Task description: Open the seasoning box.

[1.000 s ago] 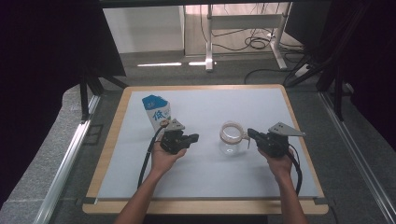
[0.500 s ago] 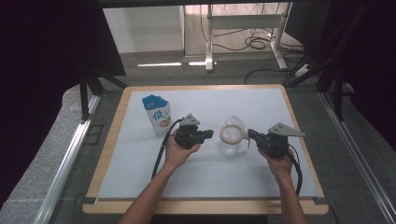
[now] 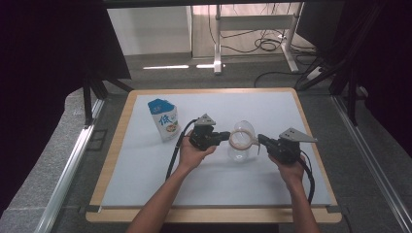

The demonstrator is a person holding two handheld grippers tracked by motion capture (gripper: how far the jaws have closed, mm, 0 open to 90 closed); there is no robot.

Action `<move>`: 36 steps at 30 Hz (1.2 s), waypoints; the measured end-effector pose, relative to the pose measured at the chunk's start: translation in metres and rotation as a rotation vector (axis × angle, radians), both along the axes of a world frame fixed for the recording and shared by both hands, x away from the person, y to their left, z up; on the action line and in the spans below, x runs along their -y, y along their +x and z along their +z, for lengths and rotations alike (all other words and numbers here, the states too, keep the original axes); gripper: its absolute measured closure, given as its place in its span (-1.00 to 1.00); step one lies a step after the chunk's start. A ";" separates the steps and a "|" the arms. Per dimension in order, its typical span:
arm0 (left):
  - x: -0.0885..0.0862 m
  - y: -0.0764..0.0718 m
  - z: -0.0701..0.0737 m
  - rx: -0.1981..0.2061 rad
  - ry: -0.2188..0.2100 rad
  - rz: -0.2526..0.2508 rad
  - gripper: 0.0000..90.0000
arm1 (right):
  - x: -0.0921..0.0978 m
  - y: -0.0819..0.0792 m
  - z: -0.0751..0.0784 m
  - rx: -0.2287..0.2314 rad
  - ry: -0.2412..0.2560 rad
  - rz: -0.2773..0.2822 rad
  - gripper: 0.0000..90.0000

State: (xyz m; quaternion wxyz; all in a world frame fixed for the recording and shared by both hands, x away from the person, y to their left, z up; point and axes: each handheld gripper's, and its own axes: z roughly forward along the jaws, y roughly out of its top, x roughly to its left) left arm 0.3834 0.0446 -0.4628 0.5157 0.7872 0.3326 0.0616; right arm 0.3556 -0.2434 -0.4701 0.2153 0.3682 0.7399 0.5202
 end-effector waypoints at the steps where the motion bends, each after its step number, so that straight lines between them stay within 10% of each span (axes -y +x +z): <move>1: 0.002 0.001 0.000 -0.002 -0.002 -0.007 1.00 | 0.000 0.000 0.000 0.000 0.003 0.000 1.00; 36: 0.021 0.012 0.014 -0.024 -0.024 -0.073 1.00 | 0.002 -0.042 -0.021 -0.029 -0.028 0.050 0.75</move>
